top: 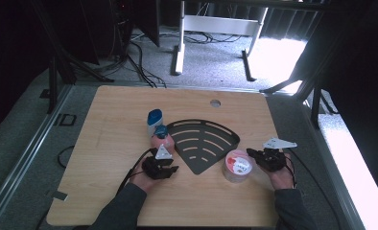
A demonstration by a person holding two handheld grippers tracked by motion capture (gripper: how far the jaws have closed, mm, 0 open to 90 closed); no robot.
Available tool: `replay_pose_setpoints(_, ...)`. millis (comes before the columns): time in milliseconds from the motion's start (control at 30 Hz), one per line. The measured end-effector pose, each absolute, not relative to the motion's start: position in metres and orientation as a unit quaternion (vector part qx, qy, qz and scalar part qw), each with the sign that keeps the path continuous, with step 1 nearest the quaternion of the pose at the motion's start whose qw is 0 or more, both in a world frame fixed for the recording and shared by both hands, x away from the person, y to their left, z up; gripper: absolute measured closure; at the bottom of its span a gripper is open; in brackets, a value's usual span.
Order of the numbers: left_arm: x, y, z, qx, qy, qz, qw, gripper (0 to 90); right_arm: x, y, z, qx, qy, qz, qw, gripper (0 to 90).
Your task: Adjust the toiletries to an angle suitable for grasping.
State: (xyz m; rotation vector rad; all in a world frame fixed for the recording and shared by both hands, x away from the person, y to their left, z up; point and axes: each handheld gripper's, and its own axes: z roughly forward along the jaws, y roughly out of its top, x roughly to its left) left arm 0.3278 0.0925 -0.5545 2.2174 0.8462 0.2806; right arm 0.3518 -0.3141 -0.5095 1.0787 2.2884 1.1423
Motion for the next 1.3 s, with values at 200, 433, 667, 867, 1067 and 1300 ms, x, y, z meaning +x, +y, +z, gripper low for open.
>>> replay_pose_setpoints(200, 0.326, 0.091, -0.552, 0.864, 0.329, 0.111, 0.364, 61.1, 0.343, -0.308, -0.510, 0.386, 0.808, 0.411, 0.173, 89.6)
replay_pose_setpoints(433, 0.321, 0.087, -0.544, 0.861, 0.318, 0.106, 0.383, 60.2, 0.332, -0.302, -0.509, 0.378, 0.814, 0.404, 0.176, 88.9)
replay_pose_setpoints(667, 0.316, 0.084, -0.532, 0.850, 0.308, 0.083, 0.418, 59.0, 0.320, -0.306, -0.508, 0.375, 0.818, 0.401, 0.170, 89.1)
replay_pose_setpoints(867, 0.311, 0.078, -0.527, 0.855, 0.292, 0.080, 0.421, 58.6, 0.307, -0.309, -0.511, 0.369, 0.823, 0.403, 0.157, 88.2)
replay_pose_setpoints(1067, 0.307, 0.069, -0.524, 0.859, 0.279, 0.078, 0.422, 57.5, 0.302, -0.306, -0.518, 0.350, 0.839, 0.392, 0.145, 88.2)
replay_pose_setpoints(1300, 0.302, 0.059, -0.521, 0.865, 0.259, 0.079, 0.423, 54.9, 0.300, -0.301, -0.520, 0.323, 0.847, 0.400, 0.137, 88.2)
